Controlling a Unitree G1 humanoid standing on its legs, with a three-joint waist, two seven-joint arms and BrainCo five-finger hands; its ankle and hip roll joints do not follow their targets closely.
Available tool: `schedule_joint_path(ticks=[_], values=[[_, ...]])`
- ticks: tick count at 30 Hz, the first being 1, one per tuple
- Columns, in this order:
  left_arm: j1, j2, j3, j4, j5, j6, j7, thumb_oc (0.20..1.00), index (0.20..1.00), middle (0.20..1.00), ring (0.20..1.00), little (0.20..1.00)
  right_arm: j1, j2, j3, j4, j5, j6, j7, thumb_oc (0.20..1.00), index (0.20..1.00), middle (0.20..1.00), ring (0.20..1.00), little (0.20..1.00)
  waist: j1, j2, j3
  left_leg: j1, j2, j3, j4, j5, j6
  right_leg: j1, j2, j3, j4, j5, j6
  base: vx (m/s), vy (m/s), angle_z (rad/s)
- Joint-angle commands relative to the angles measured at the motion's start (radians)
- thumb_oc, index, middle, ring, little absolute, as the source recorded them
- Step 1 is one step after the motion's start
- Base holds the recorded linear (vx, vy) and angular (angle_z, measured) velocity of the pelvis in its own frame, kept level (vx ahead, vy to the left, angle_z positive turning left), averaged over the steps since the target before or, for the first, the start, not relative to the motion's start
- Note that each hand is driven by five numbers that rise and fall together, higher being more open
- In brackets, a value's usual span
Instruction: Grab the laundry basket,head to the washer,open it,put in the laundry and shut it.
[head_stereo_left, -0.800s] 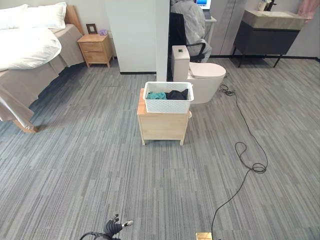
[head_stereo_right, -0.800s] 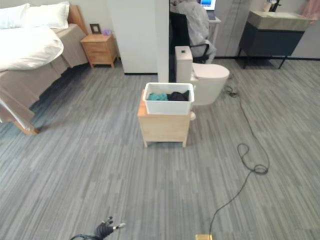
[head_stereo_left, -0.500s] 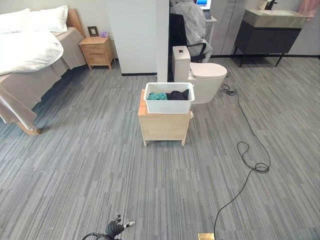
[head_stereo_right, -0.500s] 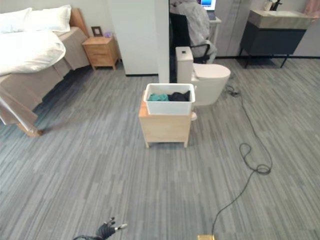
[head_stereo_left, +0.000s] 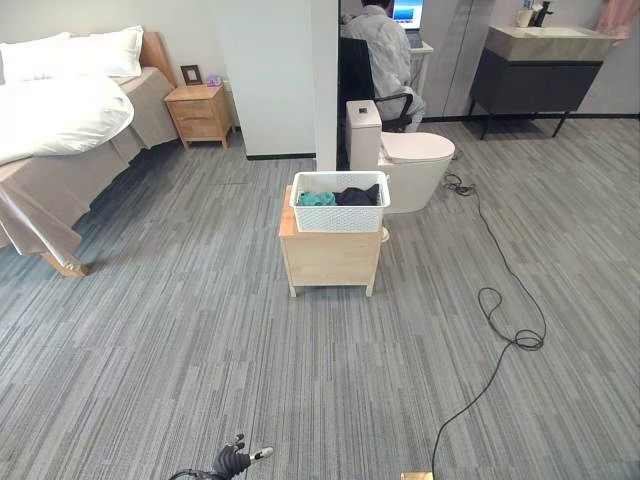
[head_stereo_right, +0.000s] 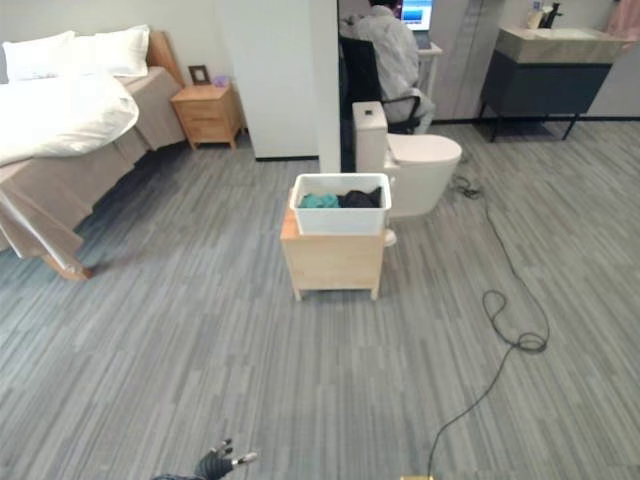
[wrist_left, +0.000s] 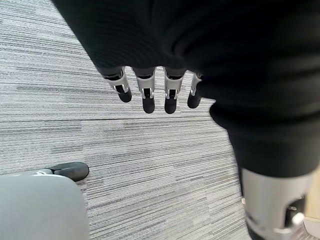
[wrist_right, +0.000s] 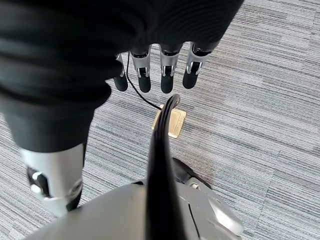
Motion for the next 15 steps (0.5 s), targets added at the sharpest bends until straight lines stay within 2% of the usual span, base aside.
schedule_joint_path(ticks=[1, 6, 8, 11, 13, 14, 15], values=[[-0.077, -0.021, -0.014, 0.042, 0.020, -0.026, -0.001, 1.000, 1.000, 1.000, 1.000, 1.000, -0.024, -0.037, -0.025, 0.091, 0.004, -0.010, -0.005, 1.000, 1.000, 1.000, 1.000, 1.000, 0.008, -0.006, -0.010, -0.031, 0.111, -0.053, 0.003, -0.005, -0.096, -0.035, -0.116, 0.013, -0.001, 0.014, 0.124, 0.01, -0.057, 0.01], [-0.084, -0.014, -0.012, 0.036, 0.009, -0.025, 0.001, 1.000, 1.000, 1.000, 1.000, 1.000, -0.032, -0.048, -0.047, 0.089, 0.038, -0.015, -0.008, 1.000, 1.000, 1.000, 1.000, 1.000, 0.004, -0.002, 0.008, -0.035, 0.130, -0.058, 0.014, 0.008, -0.107, -0.030, -0.095, 0.023, -0.001, 0.003, 0.103, 0.02, -0.080, 0.03], [-0.090, -0.010, -0.012, 0.032, -0.002, -0.024, 0.003, 1.000, 1.000, 1.000, 1.000, 1.000, -0.039, -0.055, -0.063, 0.084, 0.065, -0.024, -0.011, 1.000, 1.000, 1.000, 1.000, 1.000, 0.000, -0.007, 0.025, -0.070, 0.140, -0.067, 0.084, -0.008, -0.117, -0.027, -0.082, 0.028, 0.003, -0.002, 0.085, 0.00, -0.148, 0.13], [-0.092, 0.001, -0.006, 0.016, -0.021, -0.024, 0.005, 1.000, 1.000, 1.000, 1.000, 1.000, -0.044, -0.063, -0.072, 0.070, 0.094, -0.036, -0.017, 1.000, 1.000, 1.000, 1.000, 1.000, -0.004, -0.013, 0.055, -0.135, 0.146, -0.083, 0.238, -0.024, -0.134, -0.035, -0.056, 0.044, 0.058, -0.040, 0.046, 0.01, -0.172, 0.14], [-0.093, 0.008, -0.003, 0.001, -0.040, -0.026, 0.007, 1.000, 1.000, 1.000, 1.000, 1.000, -0.048, -0.068, -0.066, 0.034, 0.108, -0.045, -0.021, 1.000, 1.000, 1.000, 1.000, 1.000, 0.003, -0.018, 0.092, -0.213, 0.142, -0.095, 0.400, 0.048, -0.147, -0.029, -0.045, 0.039, 0.087, -0.052, 0.023, 0.02, -0.208, 0.13], [-0.096, 0.009, 0.003, 0.002, -0.051, -0.026, 0.011, 1.000, 1.000, 1.000, 1.000, 1.000, -0.057, -0.073, -0.050, -0.007, 0.120, -0.051, -0.023, 1.000, 1.000, 1.000, 1.000, 1.000, 0.010, -0.033, 0.122, -0.288, 0.114, -0.118, 0.539, 0.099, -0.141, -0.027, -0.044, 0.028, 0.096, -0.053, 0.013, 0.00, -0.175, 0.08], [-0.096, 0.009, 0.003, 0.002, -0.051, -0.026, 0.011, 1.000, 1.000, 1.000, 1.000, 1.000, -0.057, -0.073, -0.050, -0.007, 0.121, -0.051, -0.023, 1.000, 1.000, 1.000, 1.000, 1.000, 0.008, -0.032, 0.121, -0.292, 0.114, -0.120, 0.543, 0.098, -0.141, -0.028, -0.044, 0.026, 0.097, -0.053, 0.014, 0.02, -0.169, 0.04]])
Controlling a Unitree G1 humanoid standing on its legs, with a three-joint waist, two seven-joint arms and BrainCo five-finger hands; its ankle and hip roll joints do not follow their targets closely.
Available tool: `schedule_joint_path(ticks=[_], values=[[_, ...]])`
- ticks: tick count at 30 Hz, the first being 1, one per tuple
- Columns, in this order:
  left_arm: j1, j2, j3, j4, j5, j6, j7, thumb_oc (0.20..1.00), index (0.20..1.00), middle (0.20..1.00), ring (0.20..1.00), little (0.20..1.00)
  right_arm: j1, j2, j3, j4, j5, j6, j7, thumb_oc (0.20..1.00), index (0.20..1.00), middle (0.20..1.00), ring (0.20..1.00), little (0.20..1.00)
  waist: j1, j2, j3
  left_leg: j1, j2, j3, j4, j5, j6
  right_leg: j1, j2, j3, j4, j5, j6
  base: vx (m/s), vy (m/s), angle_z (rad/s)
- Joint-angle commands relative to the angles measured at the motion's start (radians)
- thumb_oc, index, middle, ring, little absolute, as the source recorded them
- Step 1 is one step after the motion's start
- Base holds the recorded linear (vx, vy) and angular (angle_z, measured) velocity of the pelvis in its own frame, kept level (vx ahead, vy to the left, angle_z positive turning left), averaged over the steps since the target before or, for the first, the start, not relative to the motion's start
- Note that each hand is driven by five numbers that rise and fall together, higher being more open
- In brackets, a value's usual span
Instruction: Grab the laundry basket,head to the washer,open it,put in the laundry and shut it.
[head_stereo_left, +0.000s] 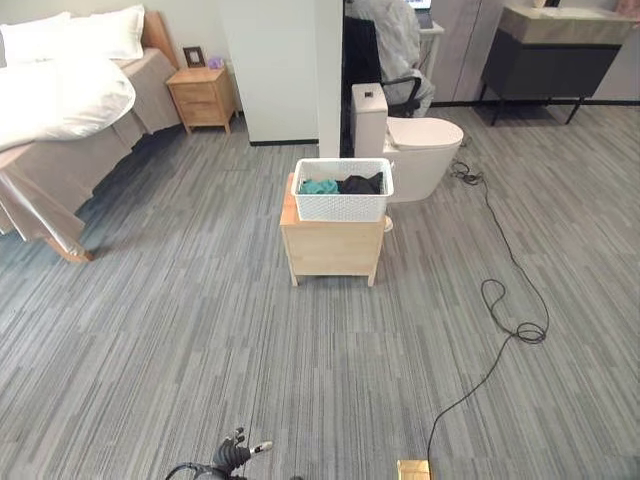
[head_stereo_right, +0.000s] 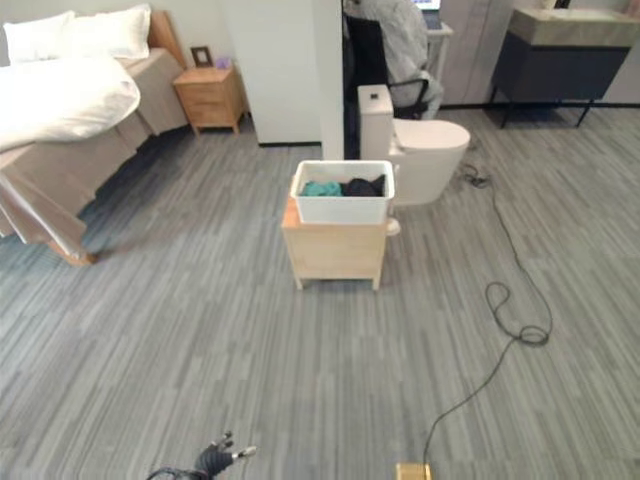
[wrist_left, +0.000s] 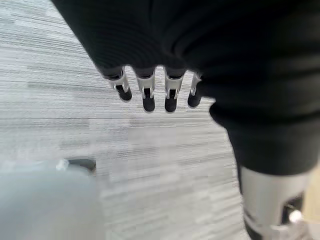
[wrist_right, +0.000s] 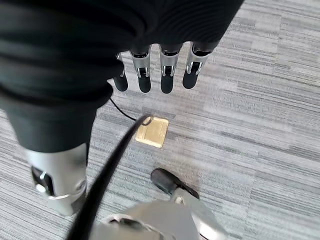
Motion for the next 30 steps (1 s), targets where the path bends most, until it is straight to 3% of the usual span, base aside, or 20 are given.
schedule_joint_path(ticks=[1, 2, 4, 5, 8, 11, 12, 13, 15, 16, 18, 20, 21, 23, 24, 26, 27, 28, 30], values=[[-0.034, 0.001, -0.021, 0.004, -0.029, -0.025, 0.013, 1.000, 1.000, 1.000, 1.000, 1.000, -0.014, -0.048, 0.023, -0.038, 0.046, -0.031, -0.020, 1.000, 1.000, 1.000, 1.000, 1.000, 0.000, 0.000, 0.036, -0.048, 0.110, -0.060, 0.113, 0.113, -0.058, 0.009, -0.057, 0.041, 0.082, -0.048, 0.067, 0.09, -0.076, -0.05], [-0.037, -0.002, -0.017, 0.014, -0.046, -0.029, 0.022, 1.000, 1.000, 1.000, 1.000, 1.000, -0.026, -0.051, 0.037, -0.058, 0.051, -0.028, -0.028, 1.000, 1.000, 1.000, 1.000, 1.000, -0.001, -0.004, 0.041, -0.084, 0.133, -0.007, 0.051, 0.110, -0.051, 0.015, -0.057, 0.026, 0.075, -0.062, 0.071, 0.10, -0.078, 0.03], [-0.038, -0.001, -0.010, 0.014, -0.056, -0.032, 0.025, 1.000, 1.000, 1.000, 1.000, 1.000, -0.035, -0.057, 0.042, -0.068, 0.055, -0.027, -0.029, 1.000, 1.000, 1.000, 1.000, 1.000, 0.005, -0.008, 0.042, -0.102, 0.139, 0.015, -0.011, 0.093, -0.046, 0.016, -0.061, 0.024, 0.076, -0.070, 0.075, 0.18, 0.012, 0.19], [-0.040, 0.005, -0.009, 0.006, -0.069, -0.035, 0.031, 1.000, 1.000, 1.000, 1.000, 1.000, -0.051, -0.060, 0.052, -0.089, 0.063, -0.028, -0.037, 1.000, 1.000, 1.000, 1.000, 1.000, 0.019, -0.004, 0.038, -0.116, 0.155, 0.039, -0.162, 0.107, -0.043, 0.016, -0.054, 0.027, 0.081, -0.095, 0.089, 0.31, 0.067, 0.20], [-0.045, 0.015, 0.004, 0.001, -0.091, -0.040, 0.044, 1.000, 1.000, 1.000, 1.000, 1.000, -0.065, -0.054, 0.063, -0.110, 0.080, -0.029, -0.039, 1.000, 1.000, 1.000, 1.000, 1.000, 0.047, -0.001, 0.037, -0.164, 0.170, 0.067, -0.325, 0.162, -0.047, 0.040, -0.044, 0.052, 0.077, -0.132, 0.109, 0.30, 0.065, 0.11], [-0.044, 0.017, 0.022, 0.016, -0.100, -0.041, 0.049, 1.000, 1.000, 1.000, 1.000, 1.000, -0.059, -0.042, 0.064, -0.101, 0.079, -0.028, -0.033, 1.000, 1.000, 1.000, 1.000, 1.000, 0.071, -0.009, 0.026, -0.187, 0.166, 0.060, -0.330, 0.180, -0.050, 0.083, -0.052, 0.072, 0.064, -0.149, 0.132, 0.40, 0.097, -0.34], [-0.039, 0.025, 0.041, 0.030, -0.106, -0.042, 0.050, 1.000, 1.000, 1.000, 1.000, 1.000, -0.047, -0.028, 0.066, -0.091, 0.067, -0.024, -0.022, 1.000, 1.000, 1.000, 1.000, 1.000, 0.097, -0.019, 0.011, -0.211, 0.141, 0.012, -0.276, 0.184, -0.040, 0.119, -0.067, 0.101, 0.067, -0.168, 0.135, 0.48, 0.130, -0.42], [-0.039, 0.026, 0.041, 0.030, -0.106, -0.042, 0.050, 1.000, 1.000, 1.000, 1.000, 1.000, -0.047, -0.028, 0.066, -0.091, 0.067, -0.024, -0.022, 1.000, 1.000, 1.000, 1.000, 1.000, 0.097, -0.021, 0.011, -0.211, 0.140, 0.012, -0.274, 0.182, -0.040, 0.120, -0.069, 0.101, 0.068, -0.170, 0.135, 0.51, 0.128, -0.29], [-0.042, 0.036, 0.046, 0.043, -0.090, -0.032, 0.044, 1.000, 1.000, 1.000, 1.000, 1.000, -0.029, -0.015, 0.056, -0.079, 0.065, -0.020, -0.011, 1.000, 1.000, 1.000, 1.000, 1.000, 0.104, -0.054, -0.002, -0.245, 0.090, 0.001, -0.174, 0.149, -0.015, 0.130, -0.102, 0.118, 0.136, -0.169, 0.146, 0.42, 0.118, -0.51], [-0.042, 0.047, 0.050, 0.045, -0.081, -0.029, 0.039, 1.000, 1.000, 1.000, 1.000, 1.000, -0.028, -0.011, 0.053, -0.076, 0.065, -0.020, -0.005, 1.000, 1.000, 1.000, 1.000, 1.000, 0.108, -0.064, -0.006, -0.227, 0.068, 0.009, -0.170, 0.125, 0.006, 0.106, -0.115, 0.128, 0.208, -0.153, 0.156, 0.46, 0.203, -0.54], [-0.042, 0.066, 0.046, 0.041, -0.063, -0.022, 0.026, 1.000, 1.000, 1.000, 1.000, 1.000, -0.034, -0.016, 0.024, -0.074, 0.093, -0.018, 0.001, 1.000, 1.000, 1.000, 1.000, 1.000, 0.096, -0.073, -0.004, -0.187, 0.027, 0.035, -0.173, 0.079, 0.058, 0.011, -0.142, 0.164, 0.430, -0.009, 0.178, 0.38, 0.249, -0.26], [-0.032, 0.083, 0.052, 0.026, -0.058, -0.023, 0.024, 1.000, 1.000, 1.000, 1.000, 1.000, -0.034, -0.030, -0.005, -0.106, 0.123, -0.024, 0.000, 1.000, 1.000, 1.000, 1.000, 1.000, 0.065, -0.055, 0.009, -0.130, 0.011, 0.058, -0.185, 0.037, 0.099, -0.094, -0.158, 0.189, 0.608, 0.110, 0.184, 0.36, 0.274, -0.08], [-0.034, 0.099, 0.059, 0.016, -0.063, -0.030, 0.029, 1.000, 1.000, 1.000, 1.000, 1.000, -0.040, -0.045, -0.035, -0.151, 0.150, -0.035, -0.008, 1.000, 1.000, 1.000, 1.000, 1.000, 0.041, -0.030, 0.018, -0.063, 0.015, 0.073, -0.209, 0.010, 0.120, -0.181, -0.185, 0.146, 0.680, 0.149, 0.185, 0.47, 0.259, 0.04], [-0.030, 0.110, 0.069, -0.004, -0.075, -0.036, 0.034, 1.000, 1.000, 1.000, 1.000, 1.000, -0.033, -0.064, -0.056, -0.204, 0.169, -0.040, -0.013, 1.000, 1.000, 1.000, 1.000, 1.000, 0.010, -0.017, 0.035, 0.018, 0.009, 0.066, -0.233, -0.013, 0.121, -0.256, -0.189, 0.092, 0.641, 0.071, 0.166, 0.38, 0.123, -0.01], [-0.030, 0.110, 0.069, -0.004, -0.075, -0.036, 0.034, 1.000, 1.000, 1.000, 1.000, 1.000, -0.033, -0.064, -0.056, -0.204, 0.168, -0.040, -0.013, 1.000, 1.000, 1.000, 1.000, 1.000, 0.009, -0.014, 0.034, 0.016, 0.012, 0.064, -0.234, -0.011, 0.120, -0.256, -0.186, 0.090, 0.637, 0.074, 0.165, 0.25, -0.003, -0.29], [-0.031, 0.115, 0.077, -0.029, -0.091, -0.045, 0.036, 1.000, 1.000, 1.000, 1.000, 1.000, -0.024, -0.083, -0.076, -0.247, 0.180, -0.044, -0.025, 1.000, 1.000, 1.000, 1.000, 1.000, -0.017, -0.009, 0.043, 0.082, 0.010, 0.058, -0.260, -0.041, 0.108, -0.300, -0.192, 0.050, 0.508, 0.041, 0.162, 0.36, -0.065, 0.15], [-0.037, 0.118, 0.078, -0.045, -0.097, -0.053, 0.040, 1.000, 1.000, 1.000, 1.000, 1.000, -0.023, -0.092, -0.088, -0.256, 0.191, -0.048, -0.031, 1.000, 1.000, 1.000, 1.000, 1.000, -0.032, -0.012, 0.047, 0.118, 0.006, 0.053, -0.277, -0.058, 0.096, -0.318, -0.199, 0.039, 0.395, 0.052, 0.170, 0.64, -0.198, 0.54], [-0.049, 0.116, 0.079, -0.065, -0.098, -0.062, 0.044, 1.000, 1.000, 1.000, 1.000, 1.000, -0.018, -0.100, -0.105, -0.267, 0.204, -0.049, -0.038, 1.000, 1.000, 1.000, 1.000, 1.000, -0.059, -0.024, 0.048, 0.181, -0.010, 0.038, -0.295, -0.103, 0.081, -0.339, -0.200, 0.069, 0.205, 0.108, 0.198, 0.50, -0.170, 0.43], [-0.050, 0.114, 0.080, -0.079, -0.097, -0.065, 0.040, 1.000, 1.000, 1.000, 1.000, 1.000, -0.014, -0.099, -0.113, -0.284, 0.210, -0.049, -0.034, 1.000, 1.000, 1.000, 1.000, 1.000, -0.067, -0.027, 0.047, 0.197, -0.014, 0.030, -0.299, -0.112, 0.076, -0.340, -0.201, 0.084, 0.146, 0.129, 0.210, 0.45, -0.151, 0.39]])
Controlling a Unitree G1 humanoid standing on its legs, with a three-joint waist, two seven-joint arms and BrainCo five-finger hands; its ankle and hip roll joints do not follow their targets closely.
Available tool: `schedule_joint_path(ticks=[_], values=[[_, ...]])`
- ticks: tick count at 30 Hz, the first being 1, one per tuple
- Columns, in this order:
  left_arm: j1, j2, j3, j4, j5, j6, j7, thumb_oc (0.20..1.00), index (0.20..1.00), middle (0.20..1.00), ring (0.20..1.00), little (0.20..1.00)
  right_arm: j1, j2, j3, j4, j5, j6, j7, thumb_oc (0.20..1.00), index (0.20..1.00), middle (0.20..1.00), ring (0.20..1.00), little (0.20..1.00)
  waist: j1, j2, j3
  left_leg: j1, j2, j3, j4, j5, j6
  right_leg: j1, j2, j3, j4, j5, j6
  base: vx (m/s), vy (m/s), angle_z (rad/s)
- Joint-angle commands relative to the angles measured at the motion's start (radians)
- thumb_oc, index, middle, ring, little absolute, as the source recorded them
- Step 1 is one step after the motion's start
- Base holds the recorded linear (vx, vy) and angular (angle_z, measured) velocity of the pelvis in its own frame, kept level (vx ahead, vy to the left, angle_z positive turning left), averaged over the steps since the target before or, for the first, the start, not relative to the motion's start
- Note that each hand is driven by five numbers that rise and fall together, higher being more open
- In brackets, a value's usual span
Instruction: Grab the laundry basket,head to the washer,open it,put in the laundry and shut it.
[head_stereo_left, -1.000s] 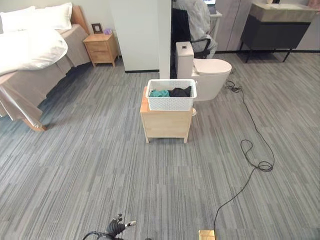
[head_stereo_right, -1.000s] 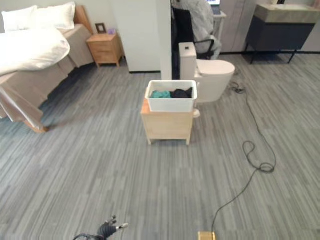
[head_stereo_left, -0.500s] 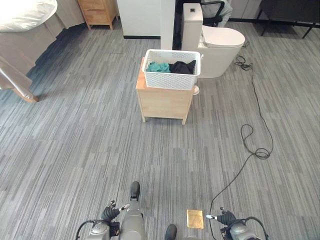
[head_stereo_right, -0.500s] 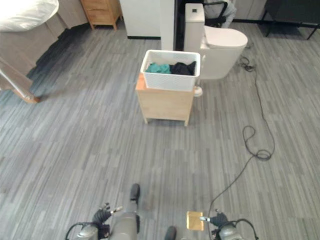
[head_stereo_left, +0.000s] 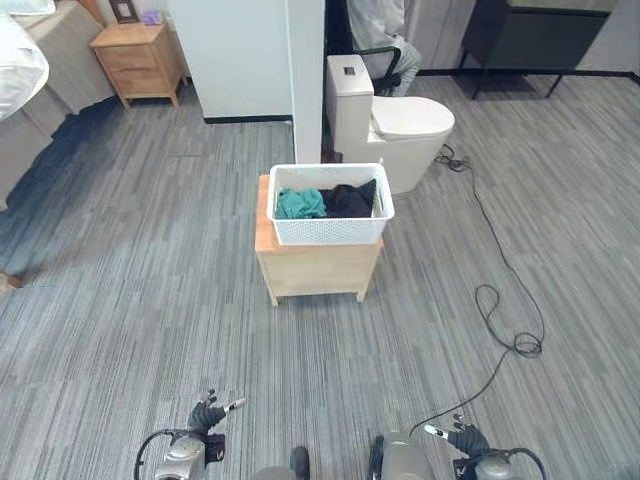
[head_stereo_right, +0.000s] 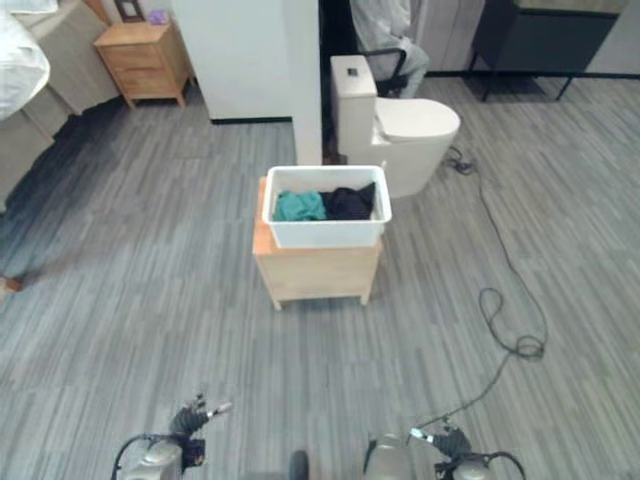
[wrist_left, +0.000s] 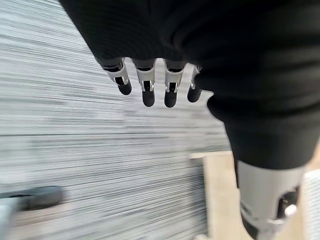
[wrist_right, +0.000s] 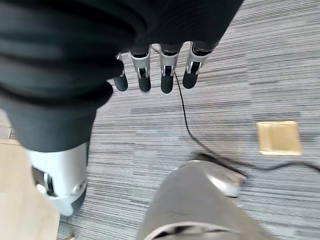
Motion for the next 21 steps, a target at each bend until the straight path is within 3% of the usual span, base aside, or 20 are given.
schedule_joint_path(ticks=[1, 6, 7, 8, 9, 10, 11, 12, 13, 14, 15, 16, 18, 19, 20, 21], values=[[0.004, 0.016, 0.014, -0.063, -0.022, -0.046, 0.003, 1.000, 1.000, 1.000, 1.000, 1.000, -0.024, -0.047, -0.062, -0.020, 0.056, -0.023, -0.026, 1.000, 1.000, 1.000, 1.000, 1.000, -0.026, -0.039, -0.005, -0.013, 0.010, -0.031, 0.097, -0.088, -0.037, 0.095, -0.017, 0.107, -0.312, 0.214, 0.073, 0.46, -0.149, 0.36], [0.008, 0.003, 0.000, -0.106, -0.020, -0.050, -0.003, 1.000, 1.000, 1.000, 1.000, 1.000, 0.025, -0.048, -0.074, -0.078, 0.052, -0.024, -0.017, 1.000, 1.000, 1.000, 1.000, 1.000, -0.051, -0.049, -0.023, 0.087, 0.017, -0.061, 0.112, -0.170, -0.058, 0.108, -0.021, 0.109, -0.328, 0.258, 0.086, 0.49, -0.225, 0.50], [0.011, -0.012, -0.004, -0.112, -0.022, -0.057, 0.004, 1.000, 1.000, 1.000, 1.000, 1.000, 0.053, -0.047, -0.072, -0.101, 0.056, -0.028, -0.004, 1.000, 1.000, 1.000, 1.000, 1.000, -0.071, -0.047, -0.048, 0.121, 0.047, -0.081, 0.162, -0.174, -0.085, 0.122, 0.008, 0.144, -0.275, 0.256, 0.068, 0.44, -0.292, 0.57], [0.013, -0.019, -0.007, -0.111, -0.022, -0.057, 0.004, 1.000, 1.000, 1.000, 1.000, 1.000, 0.056, -0.049, -0.069, -0.095, 0.054, -0.026, 0.001, 1.000, 1.000, 1.000, 1.000, 1.000, -0.073, -0.043, -0.052, 0.102, 0.065, -0.075, 0.227, -0.139, -0.100, 0.131, 0.021, 0.145, -0.256, 0.246, 0.056, 0.57, -0.523, 0.58], [0.016, -0.028, -0.013, -0.141, -0.052, -0.052, 0.011, 1.000, 1.000, 1.000, 1.000, 1.000, 0.061, -0.053, -0.067, -0.088, 0.067, -0.029, -0.014, 1.000, 1.000, 1.000, 1.000, 1.000, -0.055, -0.041, -0.037, -0.045, 0.097, -0.082, 0.531, 0.006, -0.119, 0.171, 0.045, 0.124, -0.222, 0.208, 0.004, 0.22, -0.306, 0.23], [0.016, -0.027, -0.013, -0.141, -0.052, -0.052, 0.011, 1.000, 1.000, 1.000, 1.000, 1.000, 0.061, -0.053, -0.067, -0.088, 0.067, -0.029, -0.014, 1.000, 1.000, 1.000, 1.000, 1.000, -0.059, -0.045, -0.041, -0.051, 0.092, -0.085, 0.531, 0.010, -0.119, 0.167, 0.039, 0.121, -0.223, 0.210, 0.005, 0.17, -0.345, 0.37], [0.023, -0.023, -0.003, -0.188, -0.072, -0.054, 0.026, 1.000, 1.000, 1.000, 1.000, 1.000, 0.062, -0.060, -0.062, -0.094, 0.075, -0.033, -0.016, 1.000, 1.000, 1.000, 1.000, 1.000, -0.037, -0.048, -0.020, -0.126, 0.077, -0.108, 0.664, 0.056, -0.118, 0.189, 0.057, 0.117, -0.215, 0.193, -0.021, 0.12, -0.307, 0.07], [0.016, -0.014, 0.016, -0.226, -0.104, -0.063, 0.052, 1.000, 1.000, 1.000, 1.000, 1.000, 0.043, -0.063, -0.049, -0.064, 0.085, -0.029, -0.020, 1.000, 1.000, 1.000, 1.000, 1.000, -0.014, -0.075, -0.002, -0.231, 0.053, -0.118, 0.761, 0.091, -0.111, 0.224, 0.064, 0.115, -0.219, 0.166, -0.046, 0.13, -0.304, 0.03], [0.016, -0.014, 0.017, -0.227, -0.105, -0.063, 0.052, 1.000, 1.000, 1.000, 1.000, 1.000, 0.041, -0.062, -0.049, -0.063, 0.085, -0.029, -0.020, 1.000, 1.000, 1.000, 1.000, 1.000, -0.014, -0.073, -0.001, -0.233, 0.056, -0.119, 0.767, 0.087, -0.112, 0.225, 0.067, 0.114, -0.218, 0.165, -0.046, 0.14, -0.245, -0.07], [0.017, -0.010, 0.024, -0.261, -0.114, -0.062, 0.057, 1.000, 1.000, 1.000, 1.000, 1.000, 0.037, -0.062, -0.047, -0.045, 0.084, -0.024, -0.026, 1.000, 1.000, 1.000, 1.000, 1.000, -0.003, -0.076, 0.004, -0.259, 0.073, -0.109, 0.751, 0.090, -0.107, 0.244, 0.075, 0.113, -0.224, 0.153, -0.053, 0.20, -0.117, -0.06], [0.021, 0.006, 0.030, -0.347, -0.110, -0.062, 0.078, 1.000, 1.000, 1.000, 1.000, 1.000, 0.023, -0.064, -0.057, 0.005, 0.101, -0.018, -0.042, 1.000, 1.000, 1.000, 1.000, 1.000, 0.019, -0.077, 0.005, -0.298, 0.119, -0.077, 0.599, 0.086, -0.108, 0.275, 0.082, 0.100, -0.236, 0.125, -0.058, 0.21, -0.120, 0.00], [0.022, 0.006, 0.030, -0.349, -0.109, -0.060, 0.079, 1.000, 1.000, 1.000, 1.000, 1.000, 0.023, -0.064, -0.057, 0.006, 0.101, -0.019, -0.042, 1.000, 1.000, 1.000, 1.000, 1.000, 0.025, -0.076, 0.011, -0.288, 0.123, -0.073, 0.598, 0.082, -0.109, 0.283, 0.084, 0.104, -0.237, 0.124, -0.058, 0.26, -0.051, -0.07], [0.037, 0.020, 0.041, -0.444, -0.058, -0.056, 0.104, 1.000, 1.000, 1.000, 1.000, 1.000, 0.009, -0.071, -0.086, 0.023, 0.124, -0.024, -0.048, 1.000, 1.000, 1.000, 1.000, 1.000, 0.042, -0.056, 0.003, -0.267, 0.161, -0.052, 0.336, 0.079, -0.119, 0.310, 0.095, 0.098, -0.257, 0.100, -0.041, 0.23, 0.076, -0.05], [0.046, 0.026, 0.047, -0.485, -0.021, -0.052, 0.114, 1.000, 1.000, 1.000, 1.000, 1.000, 0.011, -0.074, -0.103, 0.016, 0.133, -0.025, -0.049, 1.000, 1.000, 1.000, 1.000, 1.000, 0.045, -0.037, -0.006, -0.258, 0.192, -0.041, 0.215, 0.105, -0.129, 0.323, 0.101, 0.090, -0.264, 0.088, -0.030, 0.22, 0.121, -0.07], [0.066, 0.033, 0.055, -0.558, 0.025, -0.043, 0.129, 1.000, 1.000, 1.000, 1.000, 1.000, 0.012, -0.078, -0.127, 0.008, 0.142, -0.029, -0.056, 1.000, 1.000, 1.000, 1.000, 1.000, 0.053, -0.028, -0.001, -0.240, 0.215, -0.030, 0.153, 0.146, -0.141, 0.349, 0.099, 0.083, -0.269, 0.077, -0.025, 0.28, 0.171, -0.09], [0.126, 0.051, 0.096, -0.686, 0.105, -0.024, 0.124, 1.000, 1.000, 1.000, 1.000, 1.000, 0.024, -0.084, -0.159, -0.026, 0.139, -0.029, -0.060, 1.000, 1.000, 1.000, 1.000, 1.000, 0.054, 0.002, -0.015, -0.200, 0.232, -0.019, 0.098, 0.133, -0.141, 0.358, 0.102, 0.075, -0.268, 0.061, -0.015, 0.20, 0.108, -0.10]])
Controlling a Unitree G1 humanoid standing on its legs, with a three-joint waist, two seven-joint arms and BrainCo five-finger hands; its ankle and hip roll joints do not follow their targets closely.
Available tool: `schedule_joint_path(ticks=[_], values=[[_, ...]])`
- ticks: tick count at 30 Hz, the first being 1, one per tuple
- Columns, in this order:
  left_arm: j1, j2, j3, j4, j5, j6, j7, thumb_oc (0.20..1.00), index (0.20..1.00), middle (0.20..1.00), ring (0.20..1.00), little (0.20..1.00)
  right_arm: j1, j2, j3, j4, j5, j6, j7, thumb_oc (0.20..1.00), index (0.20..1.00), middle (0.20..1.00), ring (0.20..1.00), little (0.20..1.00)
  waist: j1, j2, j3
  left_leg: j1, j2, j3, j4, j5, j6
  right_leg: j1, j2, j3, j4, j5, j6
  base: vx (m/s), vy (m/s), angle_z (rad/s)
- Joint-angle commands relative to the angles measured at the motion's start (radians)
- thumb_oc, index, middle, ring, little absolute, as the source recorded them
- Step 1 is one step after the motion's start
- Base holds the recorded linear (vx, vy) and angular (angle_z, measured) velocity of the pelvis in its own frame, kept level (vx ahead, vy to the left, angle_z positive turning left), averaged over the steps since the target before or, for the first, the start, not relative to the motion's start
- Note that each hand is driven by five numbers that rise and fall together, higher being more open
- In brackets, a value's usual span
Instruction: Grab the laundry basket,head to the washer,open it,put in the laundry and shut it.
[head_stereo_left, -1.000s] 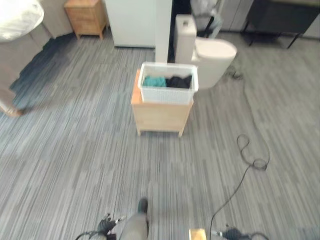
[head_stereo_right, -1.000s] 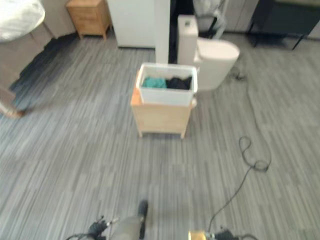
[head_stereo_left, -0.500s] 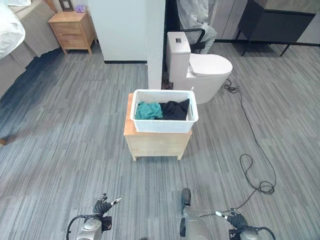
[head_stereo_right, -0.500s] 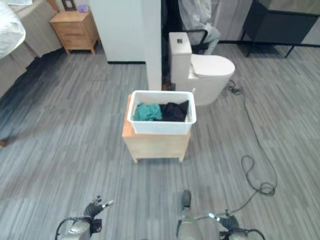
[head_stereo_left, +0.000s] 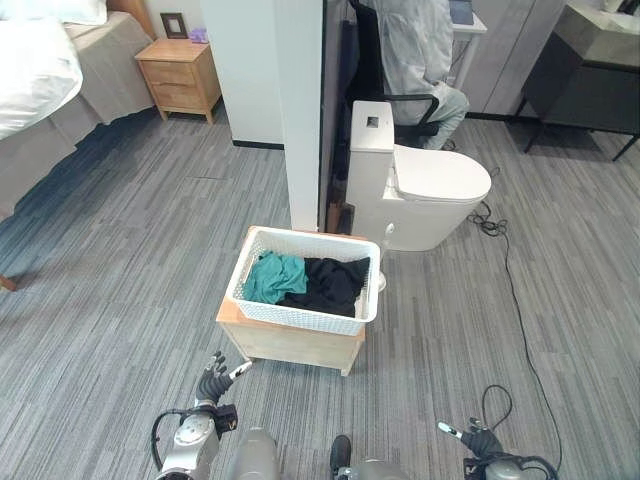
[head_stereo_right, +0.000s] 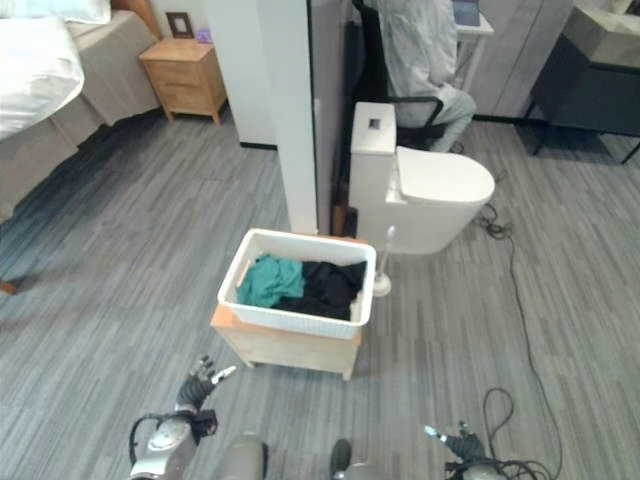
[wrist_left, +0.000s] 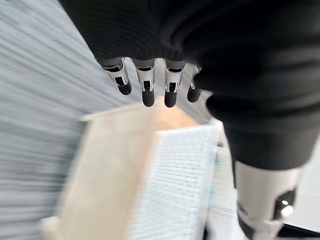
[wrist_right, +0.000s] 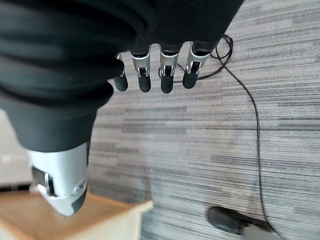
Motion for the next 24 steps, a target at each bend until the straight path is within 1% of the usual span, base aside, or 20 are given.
schedule_joint_path(ticks=[1, 2, 3, 4, 5, 7, 8, 9, 10, 11, 12, 13, 14, 16, 18, 20, 21, 22, 23, 24], values=[[0.038, 0.055, 0.051, -0.209, 0.154, -0.014, 0.035, 1.000, 1.000, 1.000, 1.000, 1.000, 0.022, -0.061, -0.060, -0.051, 0.048, -0.020, -0.033, 1.000, 1.000, 1.000, 1.000, 1.000, 0.025, 0.043, -0.015, 0.096, 0.041, 0.038, 0.001, -0.004, 0.016, -0.025, -0.114, 0.053, 0.091, -0.058, 0.124, 0.25, 0.113, -0.38], [0.064, 0.072, 0.081, -0.301, 0.231, -0.001, 0.020, 1.000, 1.000, 1.000, 1.000, 1.000, 0.037, -0.061, -0.110, -0.094, 0.068, -0.027, -0.031, 1.000, 1.000, 1.000, 1.000, 1.000, 0.026, 0.050, -0.034, 0.111, 0.027, 0.027, -0.009, -0.016, 0.011, -0.011, -0.128, 0.053, 0.073, -0.050, 0.130, 0.12, 0.032, -0.50], [0.067, 0.072, 0.082, -0.306, 0.232, 0.002, 0.020, 1.000, 1.000, 1.000, 1.000, 1.000, 0.040, -0.061, -0.110, -0.096, 0.067, -0.026, -0.031, 1.000, 1.000, 1.000, 1.000, 1.000, 0.027, 0.050, -0.034, 0.113, 0.026, 0.027, -0.009, -0.017, 0.011, -0.009, -0.128, 0.053, 0.071, -0.050, 0.131, 0.23, 0.071, -0.62], [0.078, 0.099, 0.102, -0.354, 0.288, 0.015, 0.005, 1.000, 1.000, 1.000, 1.000, 1.000, 0.052, -0.070, -0.151, -0.130, 0.082, -0.025, -0.029, 1.000, 1.000, 1.000, 1.000, 1.000, 0.028, 0.050, -0.046, 0.126, 0.024, 0.053, -0.018, -0.021, 0.010, 0.011, -0.144, 0.047, 0.054, -0.048, 0.136, 0.11, 0.039, -0.26], [0.080, 0.099, 0.103, -0.358, 0.289, 0.017, 0.004, 1.000, 1.000, 1.000, 1.000, 1.000, 0.054, -0.070, -0.152, -0.133, 0.082, -0.024, -0.029, 1.000, 1.000, 1.000, 1.000, 1.000, 0.030, 0.049, -0.045, 0.131, 0.023, 0.055, -0.021, -0.020, 0.010, 0.014, -0.145, 0.048, 0.052, -0.048, 0.136, 0.18, 0.068, -0.06], [0.086, 0.114, 0.143, -0.393, 0.317, 0.032, 0.007, 1.000, 1.000, 1.000, 1.000, 1.000, 0.047, -0.090, -0.171, -0.170, 0.077, -0.014, -0.024, 1.000, 1.000, 1.000, 1.000, 1.000, 0.034, 0.051, -0.057, 0.158, 0.014, 0.068, -0.033, -0.035, 0.013, 0.026, -0.161, 0.056, 0.046, -0.045, 0.145, 0.18, 0.071, 0.10], [0.080, 0.126, 0.165, -0.408, 0.343, 0.053, 0.007, 1.000, 1.000, 1.000, 1.000, 1.000, 0.034, -0.110, -0.181, -0.203, 0.063, -0.002, -0.020, 1.000, 1.000, 1.000, 1.000, 1.000, 0.037, 0.050, -0.062, 0.174, 0.008, 0.080, -0.037, -0.042, 0.015, 0.032, -0.171, 0.057, 0.045, -0.045, 0.150, 0.15, 0.060, -0.14], [0.081, 0.125, 0.166, -0.411, 0.344, 0.055, 0.006, 1.000, 1.000, 1.000, 1.000, 1.000, 0.034, -0.110, -0.181, -0.205, 0.063, -0.001, -0.021, 1.000, 1.000, 1.000, 1.000, 1.000, 0.037, 0.050, -0.061, 0.175, 0.008, 0.081, -0.038, -0.043, 0.015, 0.033, -0.172, 0.059, 0.045, -0.045, 0.150, 0.14, 0.046, -0.23], [0.072, 0.134, 0.178, -0.410, 0.368, 0.064, 0.011, 1.000, 1.000, 1.000, 1.000, 1.000, 0.026, -0.122, -0.187, -0.228, 0.053, 0.004, -0.017, 1.000, 1.000, 1.000, 1.000, 1.000, 0.039, 0.046, -0.064, 0.178, 0.007, 0.086, -0.035, -0.047, 0.016, 0.035, -0.176, 0.057, 0.045, -0.043, 0.153, 0.12, 0.032, -0.12], [0.052, 0.152, 0.198, -0.428, 0.418, 0.087, 0.016, 1.000, 1.000, 1.000, 1.000, 1.000, 0.006, -0.147, -0.191, -0.280, 0.030, 0.016, -0.019, 1.000, 1.000, 1.000, 1.000, 1.000, 0.041, 0.043, -0.066, 0.187, 0.004, 0.091, -0.041, -0.056, 0.019, 0.034, -0.181, 0.061, 0.045, -0.044, 0.157, 0.12, 0.031, -0.04], [0.052, 0.151, 0.199, -0.429, 0.419, 0.089, 0.016, 1.000, 1.000, 1.000, 1.000, 1.000, 0.006, -0.147, -0.191, -0.283, 0.029, 0.018, -0.019, 1.000, 1.000, 1.000, 1.000, 1.000, 0.042, 0.043, -0.065, 0.188, 0.004, 0.092, -0.042, -0.056, 0.019, 0.034, -0.182, 0.061, 0.045, -0.044, 0.158, 0.09, 0.038, -0.03], [0.002, 0.166, 0.202, -0.425, 0.430, 0.101, 0.030, 1.000, 1.000, 1.000, 1.000, 1.000, -0.034, -0.175, -0.186, -0.342, 0.017, 0.020, -0.022, 1.000, 1.000, 1.000, 1.000, 1.000, 0.040, 0.040, -0.058, 0.184, 0.003, 0.095, -0.045, -0.060, 0.021, 0.019, -0.184, 0.067, 0.048, -0.041, 0.160, 0.00, 0.000, 0.00], [-0.001, 0.165, 0.202, -0.423, 0.430, 0.101, 0.031, 1.000, 1.000, 1.000, 1.000, 1.000, -0.036, -0.175, -0.187, -0.343, 0.017, 0.021, -0.023, 1.000, 1.000, 1.000, 1.000, 1.000, 0.040, 0.040, -0.057, 0.183, 0.003, 0.096, -0.044, -0.060, 0.021, 0.017, -0.184, 0.068, 0.050, -0.041, 0.160, 0.00, 0.000, 0.00], [-0.062, 0.179, 0.180, -0.412, 0.435, 0.111, 0.038, 1.000, 1.000, 1.000, 1.000, 1.000, -0.088, -0.206, -0.170, -0.357, 0.008, 0.021, -0.025, 1.000, 1.000, 1.000, 1.000, 1.000, 0.041, 0.036, -0.040, 0.159, 0.005, 0.092, -0.036, -0.059, 0.022, -0.012, -0.185, 0.071, 0.058, -0.037, 0.162, -0.10, -0.014, -0.03], [-0.162, 0.199, 0.147, -0.369, 0.434, 0.123, 0.065, 1.000, 1.000, 1.000, 1.000, 1.000, -0.173, -0.262, -0.126, -0.366, -0.036, 0.026, -0.038, 1.000, 1.000, 1.000, 1.000, 1.000, 0.041, 0.036, 0.002, 0.109, 0.008, 0.082, -0.023, -0.056, 0.022, -0.067, -0.187, 0.074, 0.075, -0.028, 0.163, -0.26, -0.030, 0.01], [-0.324, 0.211, 0.074, -0.255, 0.445, 0.154, 0.098, 1.000, 1.000, 1.000, 1.000, 1.000, -0.288, -0.311, -0.074, -0.352, -0.064, 0.040, -0.055, 1.000, 1.000, 1.000, 1.000, 1.000, 0.036, 0.036, 0.047, 0.047, 0.011, 0.072, 0.000, -0.049, 0.021, -0.127, -0.186, 0.075, 0.093, -0.017, 0.164, -0.37, -0.031, 0.00], [-0.464, 0.204, 0.008, -0.167, 0.402, 0.180, 0.118, 1.000, 1.000, 1.000, 1.000, 1.000, -0.399, -0.337, -0.007, -0.358, -0.083, 0.065, -0.070, 1.000, 1.000, 1.000, 1.000, 1.000, 0.030, 0.036, 0.088, 0.004, 0.013, 0.069, 0.011, -0.037, 0.019, -0.180, -0.183, 0.076, 0.111, -0.003, 0.164, -0.32, -0.019, 0.00], [-0.478, 0.205, 0.006, -0.156, 0.399, 0.176, 0.120, 1.000, 1.000, 1.000, 1.000, 1.000, -0.410, -0.339, -0.006, -0.354, -0.082, 0.065, -0.070, 1.000, 1.000, 1.000, 1.000, 1.000, 0.029, 0.037, 0.092, -0.002, 0.013, 0.068, 0.014, -0.037, 0.019, -0.186, -0.183, 0.076, 0.114, -0.004, 0.164, -0.30, 0.008, -0.08], [-0.584, 0.191, -0.045, -0.071, 0.362, 0.196, 0.133, 1.000, 1.000, 1.000, 1.000, 1.000, -0.501, -0.349, 0.051, -0.323, -0.091, 0.082, -0.077, 1.000, 1.000, 1.000, 1.000, 1.000, 0.026, 0.038, 0.115, -0.029, 0.013, 0.067, 0.015, -0.023, 0.019, -0.221, -0.181, 0.078, 0.124, 0.005, 0.163, -0.15, 0.007, -0.08], [-0.635, 0.187, -0.062, -0.024, 0.345, 0.201, 0.140, 1.000, 1.000, 1.000, 1.000, 1.000, -0.543, -0.350, 0.074, -0.305, -0.088, 0.087, -0.081, 1.000, 1.000, 1.000, 1.000, 1.000, 0.025, 0.037, 0.127, -0.042, 0.014, 0.066, 0.016, -0.016, 0.018, -0.236, -0.178, 0.077, 0.128, 0.007, 0.162, -0.20, 0.008, -0.11]])
